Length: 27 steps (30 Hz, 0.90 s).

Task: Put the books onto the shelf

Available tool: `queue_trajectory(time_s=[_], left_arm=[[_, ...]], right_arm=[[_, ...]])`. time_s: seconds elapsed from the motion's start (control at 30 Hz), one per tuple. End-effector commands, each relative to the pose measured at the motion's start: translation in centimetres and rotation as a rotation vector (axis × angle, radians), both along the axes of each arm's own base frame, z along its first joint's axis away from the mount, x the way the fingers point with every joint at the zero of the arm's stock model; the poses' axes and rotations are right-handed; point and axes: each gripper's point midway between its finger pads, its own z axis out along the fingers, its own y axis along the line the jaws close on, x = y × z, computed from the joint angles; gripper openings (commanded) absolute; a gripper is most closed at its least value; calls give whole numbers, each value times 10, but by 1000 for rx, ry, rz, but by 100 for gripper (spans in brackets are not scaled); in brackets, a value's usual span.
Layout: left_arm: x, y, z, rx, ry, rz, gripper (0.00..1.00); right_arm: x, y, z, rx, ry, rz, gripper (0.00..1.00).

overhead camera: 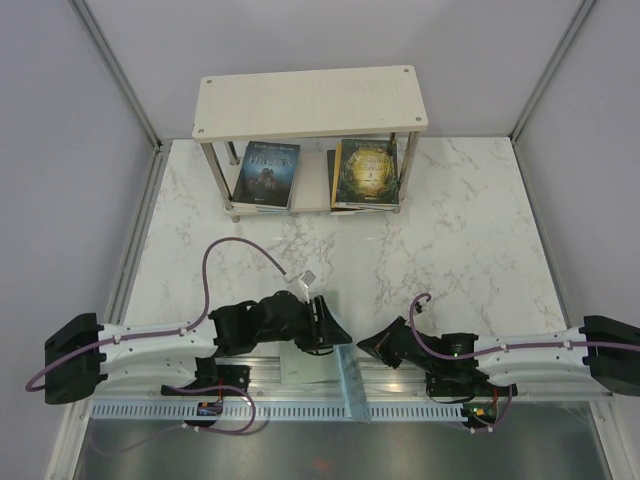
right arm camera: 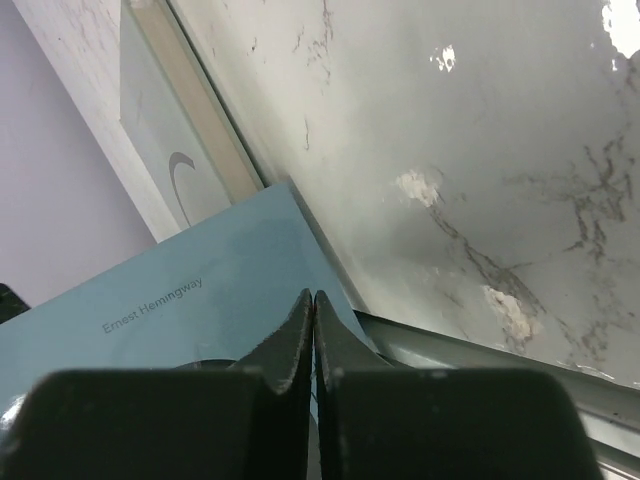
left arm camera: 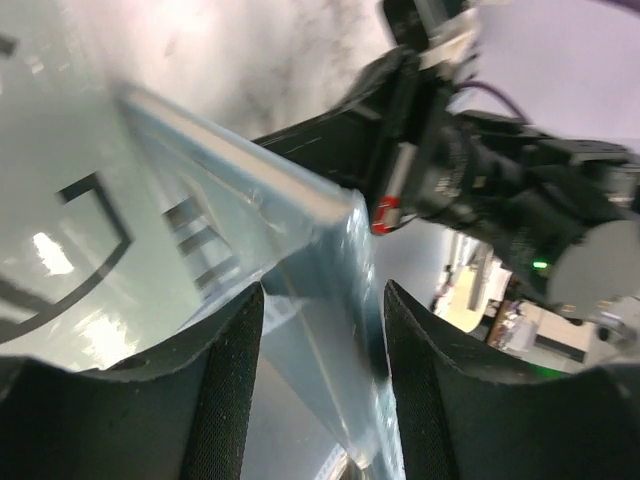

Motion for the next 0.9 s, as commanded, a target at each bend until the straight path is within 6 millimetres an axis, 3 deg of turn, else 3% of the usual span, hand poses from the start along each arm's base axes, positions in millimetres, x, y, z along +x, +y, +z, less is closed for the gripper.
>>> queue_trajectory(time_s=[0.0, 0.13, 0.23, 0.27, 0.33, 0.37, 0.5, 0.57, 0.6, 0.63, 0.67, 0.7, 0.73, 0.77, 0.87], left_arm=[[-9, 17, -22, 154, 32, -37, 56], [-10, 28, -22, 155, 44, -9, 57], [-8, 38, -23, 158, 38, 26, 49], [-8, 43, -28, 175, 41, 36, 35], [-9, 45, -28, 171, 42, 38, 19], [-5, 47, -29, 177, 26, 57, 3], [-1, 48, -26, 183, -17, 48, 2], [6, 47, -19, 183, -80, 47, 2], [11, 50, -18, 206, -111, 62, 2], [21, 51, -6, 206, -167, 64, 2], [28, 53, -1, 214, -197, 67, 2], [35, 54, 7, 207, -220, 66, 2], [38, 51, 22, 170, -229, 39, 2], [61, 61, 28, 173, -259, 79, 2], [97, 80, 56, 104, -303, 119, 2]], right_arm=[[5, 0, 4, 16, -4, -30, 0], [5, 1, 4, 8, -6, -30, 0], [5, 3, 4, 0, -6, -26, 0], [5, 3, 4, -1, -6, -26, 0], [6, 3, 4, -7, -7, -28, 0], [6, 3, 3, -8, -8, -29, 0], [11, 0, 10, -5, -45, -44, 0], [19, 1, 24, 1, -115, -41, 0], [28, -1, 42, 31, -182, -68, 5], [32, -2, 51, 6, -265, -36, 19], [36, 1, 71, 27, -322, -36, 38], [41, -1, 89, 49, -376, -45, 80], [47, -4, 102, 35, -433, -56, 95], [50, -3, 121, 17, -508, -38, 98], [60, -4, 160, -23, -640, -18, 98]])
